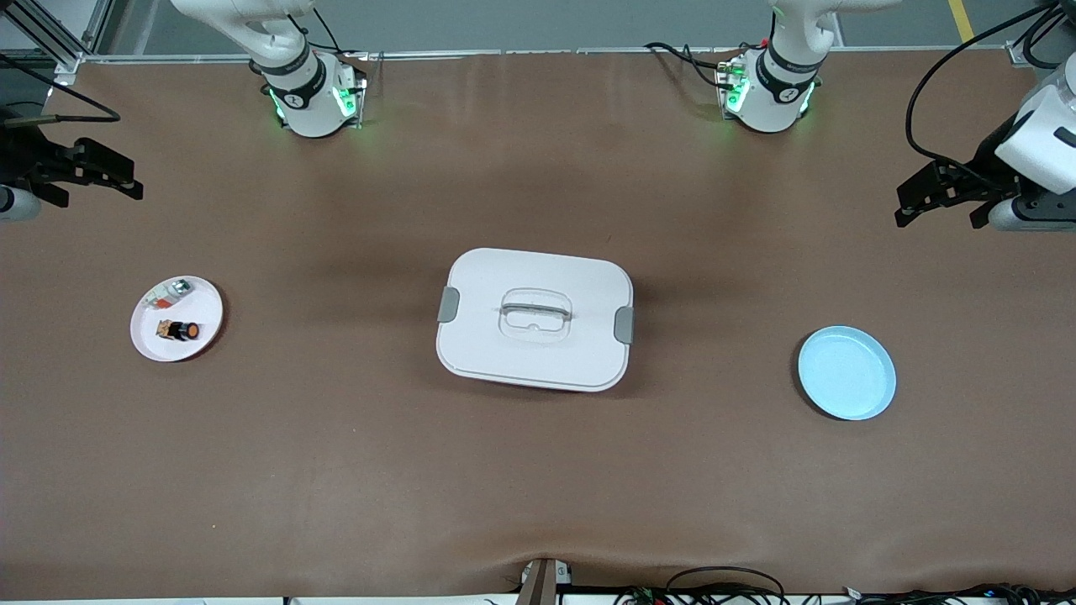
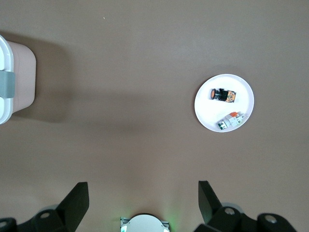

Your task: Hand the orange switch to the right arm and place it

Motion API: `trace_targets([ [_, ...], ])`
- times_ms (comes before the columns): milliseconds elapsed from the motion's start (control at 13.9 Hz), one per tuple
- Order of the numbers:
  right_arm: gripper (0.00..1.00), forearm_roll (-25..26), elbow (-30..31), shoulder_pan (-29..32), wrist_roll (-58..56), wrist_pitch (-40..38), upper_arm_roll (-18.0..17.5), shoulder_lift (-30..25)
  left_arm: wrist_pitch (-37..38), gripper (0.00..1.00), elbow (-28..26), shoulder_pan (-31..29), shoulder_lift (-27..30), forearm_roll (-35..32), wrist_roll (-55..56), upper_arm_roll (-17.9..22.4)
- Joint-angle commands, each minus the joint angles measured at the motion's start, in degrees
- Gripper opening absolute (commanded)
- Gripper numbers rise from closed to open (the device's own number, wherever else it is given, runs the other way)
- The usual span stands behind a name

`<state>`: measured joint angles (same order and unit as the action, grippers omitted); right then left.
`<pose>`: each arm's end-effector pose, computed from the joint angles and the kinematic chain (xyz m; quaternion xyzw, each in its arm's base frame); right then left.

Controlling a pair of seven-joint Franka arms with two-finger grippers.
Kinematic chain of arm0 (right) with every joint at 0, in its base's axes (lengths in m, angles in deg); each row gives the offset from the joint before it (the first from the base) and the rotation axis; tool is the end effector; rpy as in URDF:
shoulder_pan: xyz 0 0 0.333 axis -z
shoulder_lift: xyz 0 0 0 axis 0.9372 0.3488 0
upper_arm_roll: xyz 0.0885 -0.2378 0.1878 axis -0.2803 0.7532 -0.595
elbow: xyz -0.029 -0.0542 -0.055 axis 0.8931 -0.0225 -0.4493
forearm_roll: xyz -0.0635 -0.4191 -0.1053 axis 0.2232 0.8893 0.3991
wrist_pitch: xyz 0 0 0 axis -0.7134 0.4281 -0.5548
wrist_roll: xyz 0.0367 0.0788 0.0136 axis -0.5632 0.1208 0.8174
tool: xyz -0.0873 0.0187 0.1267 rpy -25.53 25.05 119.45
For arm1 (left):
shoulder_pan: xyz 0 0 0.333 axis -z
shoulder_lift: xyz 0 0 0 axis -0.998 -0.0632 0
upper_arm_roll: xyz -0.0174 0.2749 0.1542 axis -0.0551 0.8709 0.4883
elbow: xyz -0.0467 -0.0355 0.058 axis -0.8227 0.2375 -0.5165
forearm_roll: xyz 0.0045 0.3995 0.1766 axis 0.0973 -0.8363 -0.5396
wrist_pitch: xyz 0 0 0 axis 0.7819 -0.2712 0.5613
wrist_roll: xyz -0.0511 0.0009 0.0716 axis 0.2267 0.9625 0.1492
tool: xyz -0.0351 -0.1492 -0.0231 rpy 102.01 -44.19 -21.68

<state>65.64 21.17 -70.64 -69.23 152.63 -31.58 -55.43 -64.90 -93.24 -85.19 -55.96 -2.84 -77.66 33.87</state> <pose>0.5652 -0.0109 0.5877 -0.9971 -0.0440 0.0600 0.0129 0.5815 -0.0403 0.5654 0.9997 -0.0124 0.0213 0.0091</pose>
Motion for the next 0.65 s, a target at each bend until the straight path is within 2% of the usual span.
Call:
trace_targets([
  [0,1.00,-0.1,3.0,-0.3,0.2,1.3,0.4,-2.8,1.5,1.00,1.8,0.0,-0.9,-0.9,0.3,0.1],
  [432,1.00,0.2,1.9,0.9,0.2,1.7,0.0,-2.4,1.5,1.00,1.8,0.0,-0.9,-1.0,0.3,0.1],
  [576,1.00,0.7,0.8,1.6,0.1,1.4,-1.3,-2.1,1.5,1.00,1.8,0.0,-0.9,-1.0,0.3,0.1],
])
